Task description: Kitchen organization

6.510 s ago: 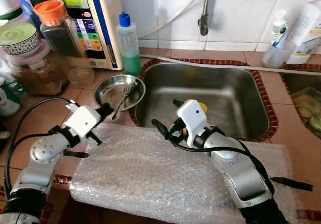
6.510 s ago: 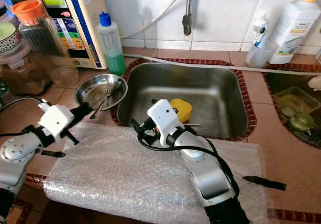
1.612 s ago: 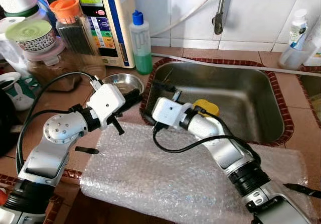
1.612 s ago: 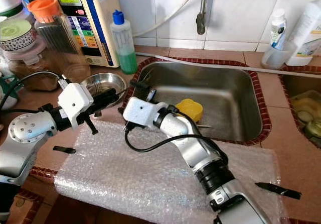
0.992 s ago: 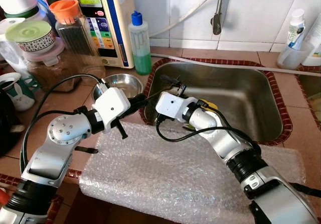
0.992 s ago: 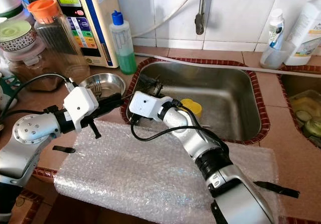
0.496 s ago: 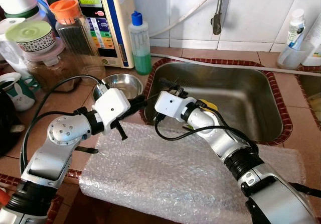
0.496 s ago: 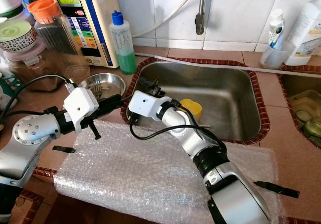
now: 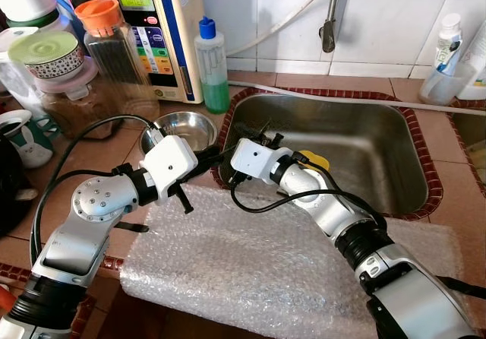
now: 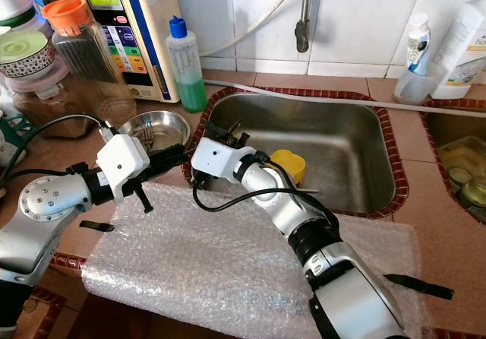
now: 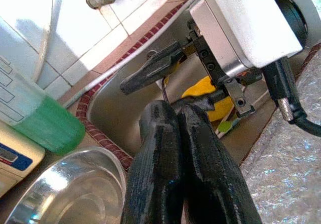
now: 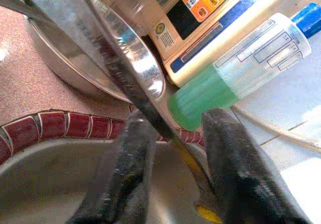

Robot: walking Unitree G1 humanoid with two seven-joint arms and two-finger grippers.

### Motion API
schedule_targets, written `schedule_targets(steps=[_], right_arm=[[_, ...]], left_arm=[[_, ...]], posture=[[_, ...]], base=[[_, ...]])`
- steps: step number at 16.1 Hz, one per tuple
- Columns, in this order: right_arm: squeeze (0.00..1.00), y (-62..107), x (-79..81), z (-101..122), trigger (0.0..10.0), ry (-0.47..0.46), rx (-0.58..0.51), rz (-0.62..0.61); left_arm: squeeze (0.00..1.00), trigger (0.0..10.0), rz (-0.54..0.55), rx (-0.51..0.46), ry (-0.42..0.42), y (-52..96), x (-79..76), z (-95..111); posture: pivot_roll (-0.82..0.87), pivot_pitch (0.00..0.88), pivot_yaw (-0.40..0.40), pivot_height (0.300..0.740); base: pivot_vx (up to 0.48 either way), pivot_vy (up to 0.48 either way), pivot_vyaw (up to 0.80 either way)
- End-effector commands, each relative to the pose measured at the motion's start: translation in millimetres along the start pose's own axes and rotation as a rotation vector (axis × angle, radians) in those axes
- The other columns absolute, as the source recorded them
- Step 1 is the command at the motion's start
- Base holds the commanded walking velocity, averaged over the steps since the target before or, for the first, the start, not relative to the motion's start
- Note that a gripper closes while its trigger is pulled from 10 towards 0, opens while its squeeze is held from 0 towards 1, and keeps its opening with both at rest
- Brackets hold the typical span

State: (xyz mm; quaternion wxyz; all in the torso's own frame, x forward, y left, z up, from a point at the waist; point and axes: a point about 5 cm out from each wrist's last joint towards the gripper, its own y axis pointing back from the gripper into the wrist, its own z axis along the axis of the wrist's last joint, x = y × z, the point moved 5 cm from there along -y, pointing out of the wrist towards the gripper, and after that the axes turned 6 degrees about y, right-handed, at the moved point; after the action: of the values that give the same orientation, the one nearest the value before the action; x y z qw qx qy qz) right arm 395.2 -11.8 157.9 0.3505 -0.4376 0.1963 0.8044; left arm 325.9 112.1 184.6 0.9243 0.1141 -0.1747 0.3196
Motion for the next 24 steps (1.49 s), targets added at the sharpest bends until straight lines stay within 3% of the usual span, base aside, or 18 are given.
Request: schedule_targets(steps=[1, 6, 7, 8, 15, 18, 24], right_arm=[[0.0, -1.8, 2.0, 1.4, 0.0, -0.003, -0.005, 0.01], [0.0, -1.4, 3.3, -0.5, 0.0, -0.008, 0.0, 0.009], [0.0, -1.4, 3.2, -0.6, 0.0, -0.008, -0.001, 0.008], [0.0, -1.2, 3.0, -0.9, 0.0, -0.01, 0.0, 0.005], [0.0, 1.7, -5.3, -12.0, 0.0, -0.005, 0.043, -0.031], [0.0, 8.4, -14.3, -28.0, 0.0, -0.001, 0.097, -0.057], [0.0, 26.8, -33.2, -60.6, 0.0, -0.012, 0.209, -0.135]], left_arm=[[0.0, 10.0, -0.003, -0.042, -0.018, 1.1, 0.7, 11.9], [0.0, 10.0, -0.009, -0.056, 0.01, 0.2, -0.7, 13.9], [0.13, 10.0, -0.006, -0.056, 0.022, -0.1, -0.4, 13.5], [1.0, 10.0, 0.006, -0.061, 0.069, -1.1, 1.5, 13.0], [1.0, 10.0, 0.038, -0.097, 0.084, -0.1, 7.5, 18.8], [1.0, 10.0, 0.088, -0.149, 0.108, 3.9, 18.4, 28.1], [1.0, 10.0, 0.131, -0.155, 0.144, 10.6, 25.2, 24.9]], posture=[[-0.12, 0.08, 0.111, 0.74], [-0.12, 0.083, 0.112, 0.74], [-0.12, 0.083, 0.112, 0.74], [-0.12, 0.085, 0.113, 0.74], [-0.12, 0.082, 0.115, 0.74], [-0.12, 0.078, 0.114, 0.74], [-0.12, 0.074, 0.119, 0.74]], base=[[0.0, 0.0, 0.0], [0.0, 0.0, 0.0], [0.0, 0.0, 0.0], [0.0, 0.0, 0.0], [0.0, 0.0, 0.0], [0.0, 0.0, 0.0], [0.0, 0.0, 0.0]])
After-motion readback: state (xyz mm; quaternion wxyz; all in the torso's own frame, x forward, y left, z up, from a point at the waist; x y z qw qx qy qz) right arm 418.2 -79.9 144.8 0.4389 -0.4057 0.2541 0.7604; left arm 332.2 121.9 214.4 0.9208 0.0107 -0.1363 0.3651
